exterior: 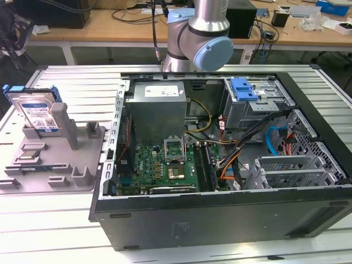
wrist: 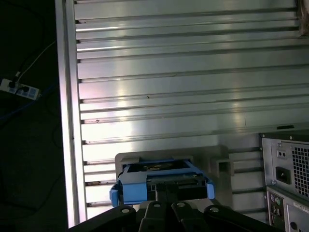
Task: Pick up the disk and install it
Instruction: 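Pick up the disk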
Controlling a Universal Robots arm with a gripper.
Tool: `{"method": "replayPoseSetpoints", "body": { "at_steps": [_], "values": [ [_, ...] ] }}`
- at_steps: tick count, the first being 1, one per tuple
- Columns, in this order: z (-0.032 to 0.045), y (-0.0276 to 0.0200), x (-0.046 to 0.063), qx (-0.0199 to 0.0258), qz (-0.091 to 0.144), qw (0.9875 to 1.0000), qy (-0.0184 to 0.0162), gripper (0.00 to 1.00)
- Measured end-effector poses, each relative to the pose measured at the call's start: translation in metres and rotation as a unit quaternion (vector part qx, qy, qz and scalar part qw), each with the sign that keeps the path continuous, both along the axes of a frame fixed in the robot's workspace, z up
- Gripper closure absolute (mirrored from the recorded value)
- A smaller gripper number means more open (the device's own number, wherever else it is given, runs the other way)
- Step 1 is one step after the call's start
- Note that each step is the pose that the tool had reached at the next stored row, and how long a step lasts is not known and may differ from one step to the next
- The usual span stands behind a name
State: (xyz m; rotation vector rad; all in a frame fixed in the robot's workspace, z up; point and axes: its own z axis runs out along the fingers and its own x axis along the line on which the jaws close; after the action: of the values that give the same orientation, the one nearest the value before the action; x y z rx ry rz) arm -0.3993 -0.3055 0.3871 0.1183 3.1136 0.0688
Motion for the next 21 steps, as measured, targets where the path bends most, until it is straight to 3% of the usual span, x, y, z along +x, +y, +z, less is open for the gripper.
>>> {"method": "replayPoseSetpoints", "body": {
  "at_steps": [15, 19, 21],
  "values": [
    [0.0000, 0.0002, -0.0004, -0.0002, 0.000, 1.0000, 0.0006, 0.89],
    [0.0000, 0.0001, 0.0025, -0.0005, 0.007, 1.0000, 0.0057, 0.89],
    [-0.0002, 0.0002, 0.0033, -0.0006, 0.029, 0.9995, 0.0110, 0.89]
  ]
}}
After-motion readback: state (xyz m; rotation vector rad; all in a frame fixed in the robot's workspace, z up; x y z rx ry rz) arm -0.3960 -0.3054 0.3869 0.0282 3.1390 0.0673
